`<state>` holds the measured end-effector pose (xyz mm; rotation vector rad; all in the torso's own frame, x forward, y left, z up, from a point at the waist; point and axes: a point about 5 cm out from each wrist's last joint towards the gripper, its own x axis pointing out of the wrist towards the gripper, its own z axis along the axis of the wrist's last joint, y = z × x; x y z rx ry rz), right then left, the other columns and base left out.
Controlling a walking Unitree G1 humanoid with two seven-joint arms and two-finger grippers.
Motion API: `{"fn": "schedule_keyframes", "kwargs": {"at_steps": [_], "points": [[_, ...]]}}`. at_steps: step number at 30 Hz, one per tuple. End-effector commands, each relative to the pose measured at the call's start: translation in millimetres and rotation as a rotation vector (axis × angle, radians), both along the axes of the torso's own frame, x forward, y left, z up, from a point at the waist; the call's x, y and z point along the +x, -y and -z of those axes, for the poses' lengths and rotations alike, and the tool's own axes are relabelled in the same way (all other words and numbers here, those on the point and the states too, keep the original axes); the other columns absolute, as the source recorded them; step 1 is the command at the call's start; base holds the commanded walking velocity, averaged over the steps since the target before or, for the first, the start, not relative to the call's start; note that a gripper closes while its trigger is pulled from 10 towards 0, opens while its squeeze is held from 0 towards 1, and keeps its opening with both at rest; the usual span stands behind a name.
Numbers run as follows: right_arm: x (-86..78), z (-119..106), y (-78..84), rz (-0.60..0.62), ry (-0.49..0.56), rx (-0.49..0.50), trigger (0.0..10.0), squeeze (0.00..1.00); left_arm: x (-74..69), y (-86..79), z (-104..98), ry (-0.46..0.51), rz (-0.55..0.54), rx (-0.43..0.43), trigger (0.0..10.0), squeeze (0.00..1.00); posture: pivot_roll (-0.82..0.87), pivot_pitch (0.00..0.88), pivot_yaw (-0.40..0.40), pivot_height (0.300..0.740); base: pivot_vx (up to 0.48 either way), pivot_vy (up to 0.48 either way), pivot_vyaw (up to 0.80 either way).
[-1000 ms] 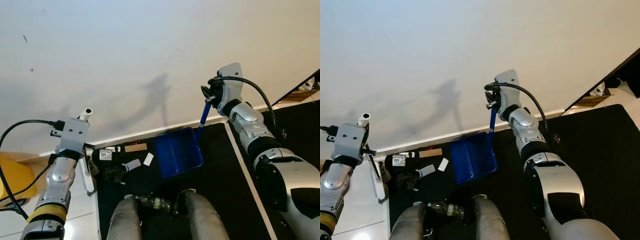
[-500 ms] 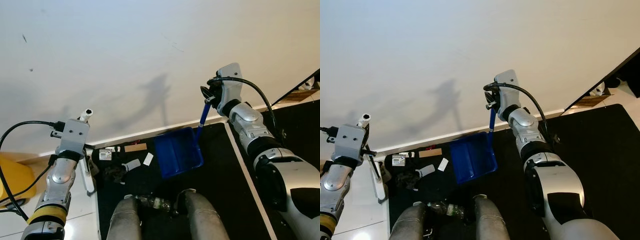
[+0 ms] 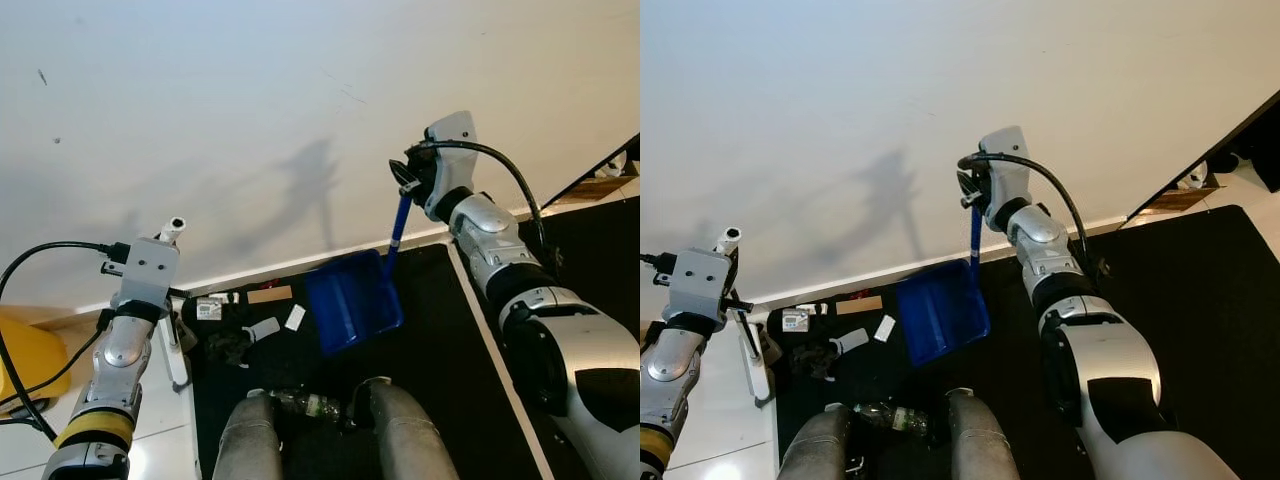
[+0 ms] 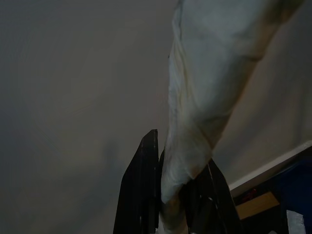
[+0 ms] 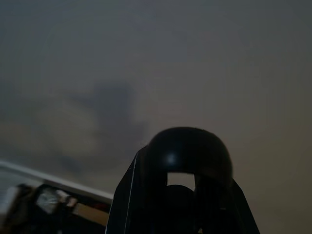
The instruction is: Sweep floor
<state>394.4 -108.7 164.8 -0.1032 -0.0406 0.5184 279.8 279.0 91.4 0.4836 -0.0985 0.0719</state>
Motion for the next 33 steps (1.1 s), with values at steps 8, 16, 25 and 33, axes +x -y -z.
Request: {"fn": "schedule_keyframes", "kwargs": {"at_steps": [8, 16, 25, 33], "points": [[-7.2, 19, 5.2, -0.005, -0.043, -0.016, 10.0, 0.0, 9.4, -8.3, -16, 0.069, -0.053, -0.059, 10.0, 0.0, 0.16, 0.32, -0.108, 0.74, 0.0, 0.0, 0.0], [-5.8, 14, 16.0, 0.011, -0.011, -0.042, 10.0, 0.0, 18.8, -5.3, -23, 0.083, -0.038, -0.058, 10.0, 0.0, 0.14, 0.316, -0.097, 0.74, 0.0, 0.0, 0.0], [-0.6, -4, 42.1, 0.069, 0.068, -0.099, 10.0, 0.0, 19.3, -2.5, -18, 0.07, -0.029, -0.079, 10.0, 0.0, 0.13, 0.31, -0.097, 0.74, 0.0, 0.0, 0.0], [-2.9, 4, 34.4, 0.073, 0.057, -0.106, 10.0, 0.0, 19.6, 6.6, -13, 0.059, -0.007, -0.106, 10.0, 0.0, 0.12, 0.31, -0.095, 0.74, 0.0, 0.0, 0.0]]}}
